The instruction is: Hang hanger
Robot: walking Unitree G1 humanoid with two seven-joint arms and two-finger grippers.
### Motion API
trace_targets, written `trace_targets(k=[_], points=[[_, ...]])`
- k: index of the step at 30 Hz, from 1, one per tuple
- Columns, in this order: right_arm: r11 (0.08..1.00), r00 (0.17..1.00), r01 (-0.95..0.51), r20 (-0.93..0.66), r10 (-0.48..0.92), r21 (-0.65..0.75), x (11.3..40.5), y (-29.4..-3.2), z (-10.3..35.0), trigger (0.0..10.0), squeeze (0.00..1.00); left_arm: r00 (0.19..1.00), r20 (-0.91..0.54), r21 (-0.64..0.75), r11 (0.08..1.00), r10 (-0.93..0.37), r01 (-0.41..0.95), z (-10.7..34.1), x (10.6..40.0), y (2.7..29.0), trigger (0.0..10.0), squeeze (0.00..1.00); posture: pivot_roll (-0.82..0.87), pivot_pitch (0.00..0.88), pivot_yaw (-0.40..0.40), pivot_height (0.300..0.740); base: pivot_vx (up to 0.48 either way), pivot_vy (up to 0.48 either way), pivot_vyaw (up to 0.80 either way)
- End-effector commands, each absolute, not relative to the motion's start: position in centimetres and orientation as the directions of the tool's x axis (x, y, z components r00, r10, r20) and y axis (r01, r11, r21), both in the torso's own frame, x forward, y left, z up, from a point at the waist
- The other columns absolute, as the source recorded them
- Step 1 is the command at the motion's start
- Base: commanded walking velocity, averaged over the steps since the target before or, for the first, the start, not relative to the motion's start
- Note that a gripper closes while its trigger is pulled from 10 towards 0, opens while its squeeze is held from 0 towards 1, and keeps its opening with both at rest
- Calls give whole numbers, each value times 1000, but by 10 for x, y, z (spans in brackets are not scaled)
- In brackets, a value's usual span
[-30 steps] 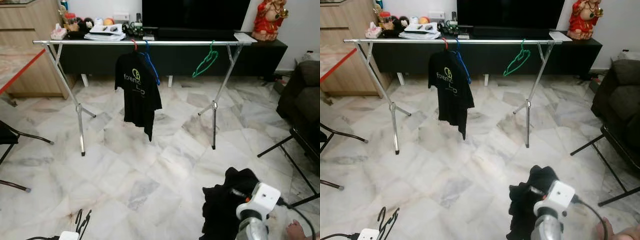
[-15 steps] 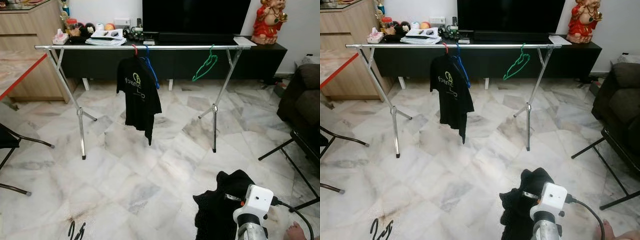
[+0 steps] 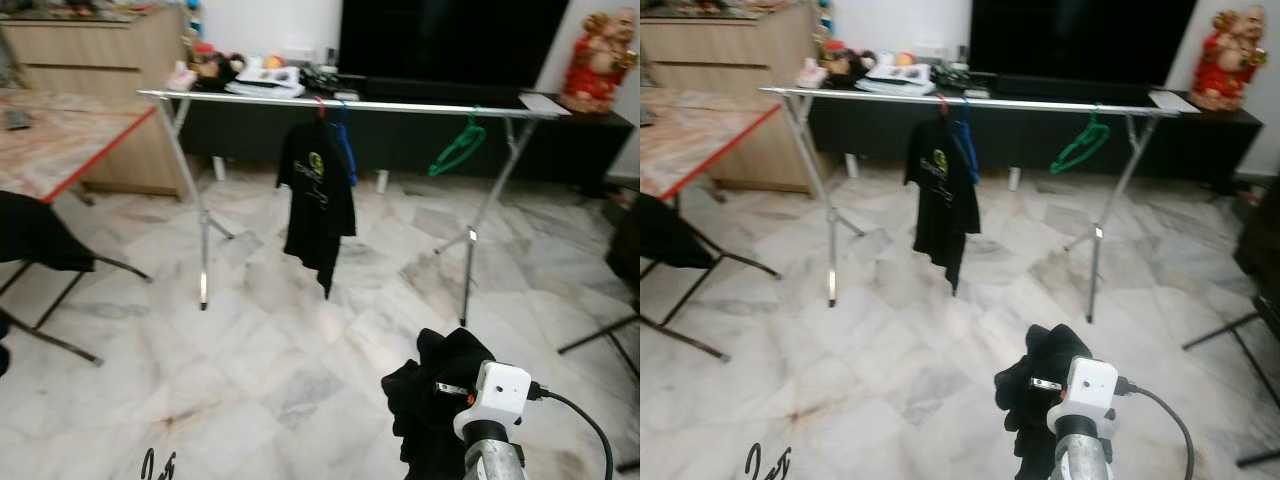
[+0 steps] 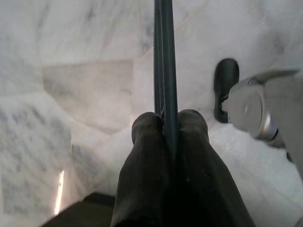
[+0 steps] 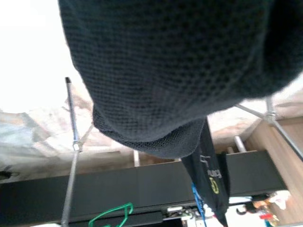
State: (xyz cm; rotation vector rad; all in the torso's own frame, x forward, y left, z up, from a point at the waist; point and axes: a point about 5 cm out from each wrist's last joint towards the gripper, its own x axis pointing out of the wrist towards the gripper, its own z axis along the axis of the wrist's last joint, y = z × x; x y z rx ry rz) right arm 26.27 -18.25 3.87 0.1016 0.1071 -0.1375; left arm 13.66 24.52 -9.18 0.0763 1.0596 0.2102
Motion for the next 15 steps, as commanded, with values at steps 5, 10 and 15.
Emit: trace_targets(k=[5,10,15], points=[[983,987,151,-71,-144,104,270,-185,52,10000,0,448,-869,169,977,211,-134,-95,131,243,10000,0,-83,32,10,740,0,0,0],[984,987,150,-78,-143,95,271,-183,51,10000,0,451,-867,171,977,211,-129,-93,134,246,10000,0,-84,48,12,740,0,192,0],[985,987,144,-82,-137,90,271,-181,51,10000,0,451,-868,169,977,209,-127,-93,134,246,10000,0,-88,54,17,740,0,208,0]])
